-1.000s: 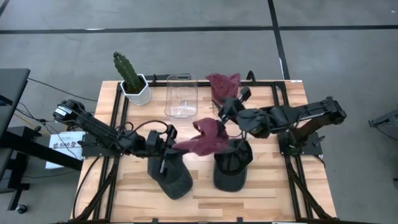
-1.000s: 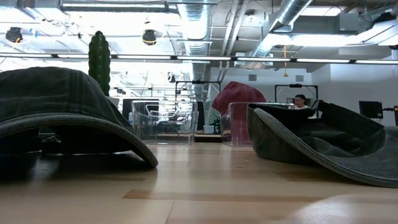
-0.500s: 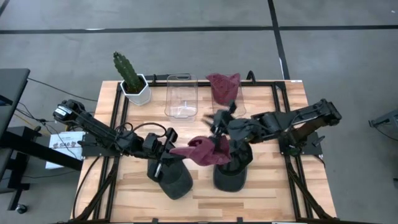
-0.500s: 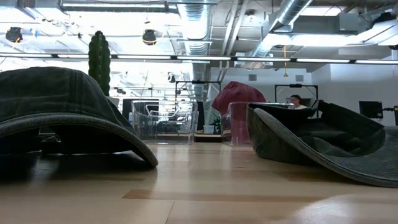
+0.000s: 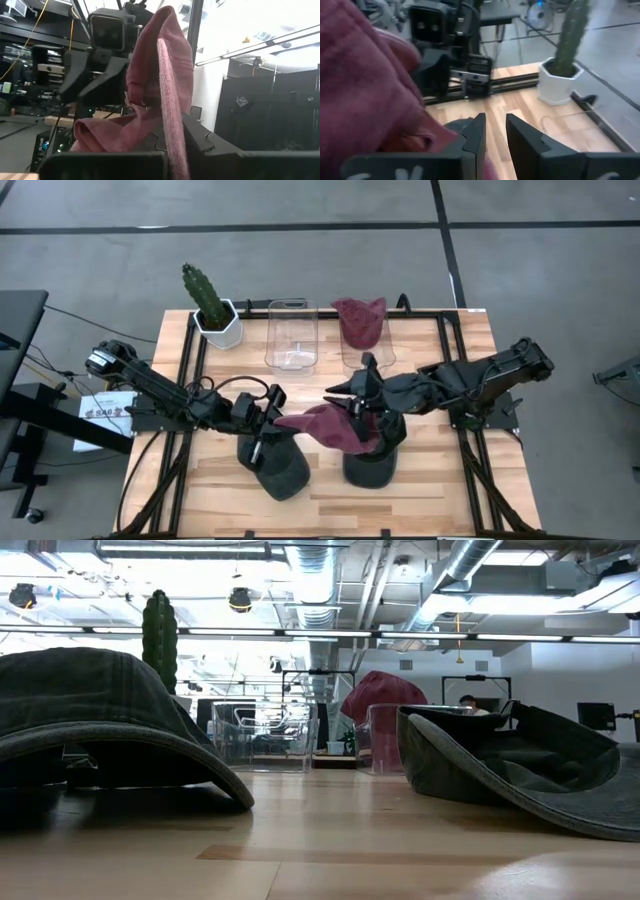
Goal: Pick & Place hat
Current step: Put the red cap into the right transparent bin
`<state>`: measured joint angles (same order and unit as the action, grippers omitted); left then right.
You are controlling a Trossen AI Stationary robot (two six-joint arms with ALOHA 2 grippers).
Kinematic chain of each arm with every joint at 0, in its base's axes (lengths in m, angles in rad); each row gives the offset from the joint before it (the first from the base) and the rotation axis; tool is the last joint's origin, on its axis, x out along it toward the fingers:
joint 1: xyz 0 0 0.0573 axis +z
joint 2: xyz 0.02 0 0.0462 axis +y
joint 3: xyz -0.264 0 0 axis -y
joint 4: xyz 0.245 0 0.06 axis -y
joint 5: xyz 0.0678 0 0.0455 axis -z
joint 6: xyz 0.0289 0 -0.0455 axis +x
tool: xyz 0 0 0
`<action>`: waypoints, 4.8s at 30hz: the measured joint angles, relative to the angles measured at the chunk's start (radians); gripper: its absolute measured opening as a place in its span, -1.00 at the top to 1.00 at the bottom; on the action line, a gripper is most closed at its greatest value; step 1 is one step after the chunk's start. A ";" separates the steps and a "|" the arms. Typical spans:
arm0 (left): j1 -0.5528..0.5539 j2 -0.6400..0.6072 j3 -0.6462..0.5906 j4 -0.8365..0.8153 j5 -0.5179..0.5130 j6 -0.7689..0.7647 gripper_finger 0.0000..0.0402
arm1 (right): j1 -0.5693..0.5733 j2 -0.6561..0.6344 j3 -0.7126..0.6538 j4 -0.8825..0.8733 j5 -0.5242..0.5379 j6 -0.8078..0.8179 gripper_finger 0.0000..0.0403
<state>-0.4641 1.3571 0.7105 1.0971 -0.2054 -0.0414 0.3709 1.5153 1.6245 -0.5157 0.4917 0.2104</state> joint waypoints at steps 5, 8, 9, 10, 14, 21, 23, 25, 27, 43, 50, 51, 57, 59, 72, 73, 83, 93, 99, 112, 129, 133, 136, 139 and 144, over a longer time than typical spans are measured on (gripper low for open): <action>0.000 0.000 0.000 -0.009 0.002 0.000 0.93 | 0.002 0.002 0.011 -0.032 -0.022 -0.005 0.67; 0.000 0.000 0.000 -0.009 0.033 -0.006 0.93 | -0.013 0.002 0.011 -0.069 0.007 -0.007 0.67; 0.000 0.000 0.000 -0.008 0.042 -0.015 0.93 | -0.018 0.002 0.011 -0.072 0.023 -0.008 0.67; 0.000 0.000 0.000 -0.008 0.045 -0.016 0.93 | -0.024 0.002 0.011 -0.073 0.030 -0.009 0.67; 0.000 0.000 0.000 -0.008 0.046 -0.018 0.93 | -0.033 0.002 0.011 -0.074 0.023 -0.015 0.67; 0.000 0.000 0.000 -0.016 0.046 -0.019 0.93 | -0.026 -0.001 0.011 -0.077 0.031 -0.036 0.67; -0.002 0.000 0.000 -0.016 0.046 -0.019 0.93 | -0.024 -0.002 0.011 -0.085 0.031 -0.049 0.67; -0.007 0.000 0.000 -0.017 0.046 -0.019 0.93 | -0.021 -0.002 0.011 -0.104 0.031 -0.054 0.67; -0.012 -0.001 0.000 -0.017 0.053 -0.019 0.93 | -0.017 -0.008 0.011 -0.134 0.030 -0.054 0.67; -0.028 -0.029 0.000 -0.073 0.061 -0.019 0.93 | 0.030 -0.120 0.011 -0.195 0.053 -0.077 0.67; -0.016 -0.030 -0.010 -0.090 0.061 -0.016 0.93 | 0.155 -0.181 0.011 -0.331 -0.022 -0.122 0.67; -0.014 -0.030 -0.014 -0.092 0.061 -0.016 0.93 | 0.179 -0.181 0.011 -0.347 -0.022 -0.109 0.67; 0.005 -0.030 -0.026 -0.092 0.060 -0.025 0.93 | 0.326 -0.155 0.006 -0.404 -0.008 -0.027 0.67; 0.006 -0.030 -0.026 -0.090 0.060 -0.028 0.93 | 0.369 -0.132 -0.003 -0.405 0.013 -0.008 0.67; 0.006 -0.030 -0.026 -0.087 0.061 -0.042 0.93 | 0.445 -0.021 -0.016 -0.389 0.086 -0.024 0.53; 0.006 -0.030 -0.026 -0.086 0.061 -0.042 0.93 | 0.444 -0.021 -0.016 -0.389 0.095 -0.024 0.48; 0.006 -0.030 -0.026 -0.087 0.061 -0.046 0.93 | 0.388 -0.030 -0.013 -0.370 0.139 -0.004 -0.10; 0.006 -0.029 -0.027 -0.087 0.061 -0.045 0.93 | 0.304 -0.025 -0.013 -0.299 0.042 0.021 -0.27; 0.006 -0.029 -0.027 -0.087 0.061 -0.042 0.93 | 0.279 -0.021 -0.013 -0.299 0.029 0.021 -0.25; 0.007 -0.029 -0.027 -0.086 0.061 -0.042 0.83 | 0.260 -0.021 -0.013 -0.291 0.005 -0.016 0.90; 0.131 -0.029 -0.027 -0.095 0.053 -0.050 0.03 | 0.100 -0.038 0.108 -0.445 -0.056 -0.191 0.93; 0.171 -0.029 -0.027 -0.103 0.053 -0.050 -0.10 | 0.050 -0.039 0.180 -0.562 -0.075 -0.206 0.93; 0.205 -0.029 -0.027 -0.103 0.053 -0.050 -0.15 | -0.003 -0.039 0.228 -0.648 -0.086 -0.220 0.93; 0.236 -0.029 -0.027 -0.111 0.053 -0.052 -0.17 | -0.077 -0.039 0.275 -0.713 -0.140 -0.243 0.93; 0.290 -0.031 -0.027 -0.142 0.054 -0.053 -0.18 | -0.207 -0.039 0.329 -0.778 -0.205 -0.319 0.93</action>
<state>-0.1737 1.3259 0.6834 0.9556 -0.1518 -0.0944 0.1640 1.4765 1.9536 -1.2935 0.2865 -0.1090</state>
